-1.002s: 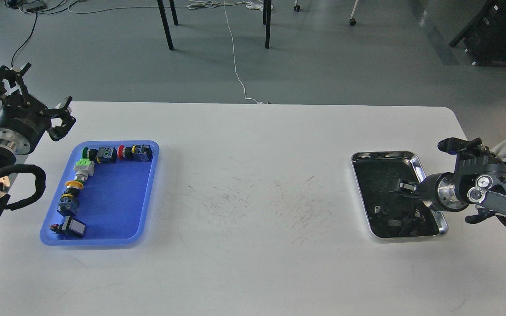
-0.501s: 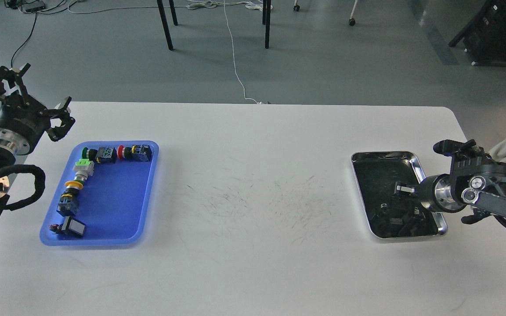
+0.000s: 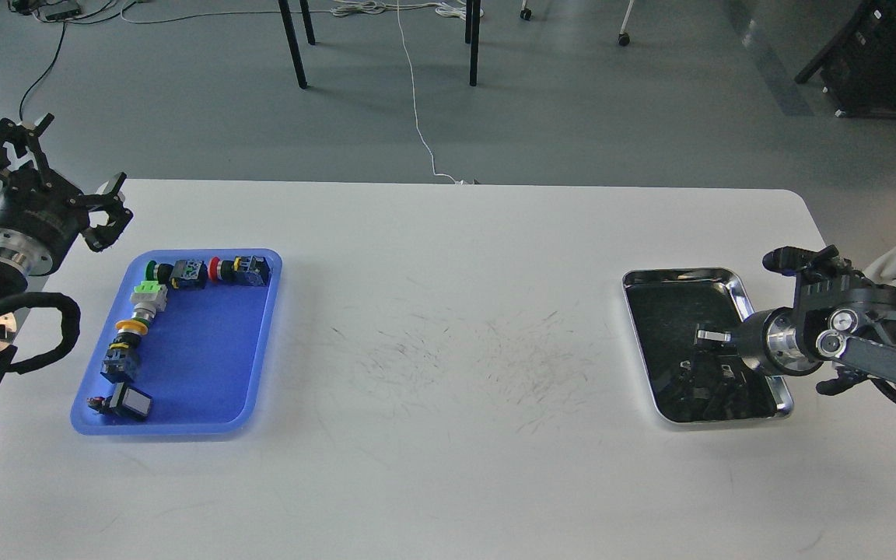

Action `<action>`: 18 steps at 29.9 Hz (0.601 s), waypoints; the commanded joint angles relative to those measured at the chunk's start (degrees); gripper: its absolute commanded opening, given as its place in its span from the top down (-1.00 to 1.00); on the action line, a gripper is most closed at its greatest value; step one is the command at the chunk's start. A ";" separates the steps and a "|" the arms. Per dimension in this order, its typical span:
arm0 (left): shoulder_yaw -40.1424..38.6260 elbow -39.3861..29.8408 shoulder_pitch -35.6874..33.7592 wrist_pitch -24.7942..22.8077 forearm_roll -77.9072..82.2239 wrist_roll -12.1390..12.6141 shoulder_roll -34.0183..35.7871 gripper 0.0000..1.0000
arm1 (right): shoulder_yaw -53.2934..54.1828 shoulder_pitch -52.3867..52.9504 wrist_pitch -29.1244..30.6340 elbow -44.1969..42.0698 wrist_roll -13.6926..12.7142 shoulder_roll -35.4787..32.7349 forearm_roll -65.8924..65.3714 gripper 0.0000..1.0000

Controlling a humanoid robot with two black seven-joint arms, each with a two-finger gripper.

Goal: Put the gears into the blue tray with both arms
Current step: 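Grasp a small black gear in the metal tray with the right gripper, then carry the black gear to the table center and release it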

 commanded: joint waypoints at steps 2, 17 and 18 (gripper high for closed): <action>0.00 0.00 0.00 0.09 0.06 0.00 0.09 -0.96 | 0.05 2.66 -0.05 1.41 0.05 -0.56 0.61 0.85; -0.09 0.00 -0.26 0.17 0.85 0.09 0.00 -0.96 | 0.67 18.83 -0.84 14.42 0.31 -2.76 12.20 0.86; -0.09 0.00 -0.26 0.26 0.85 0.00 0.00 -0.96 | 0.58 19.53 -0.92 14.42 0.40 -1.54 13.52 0.86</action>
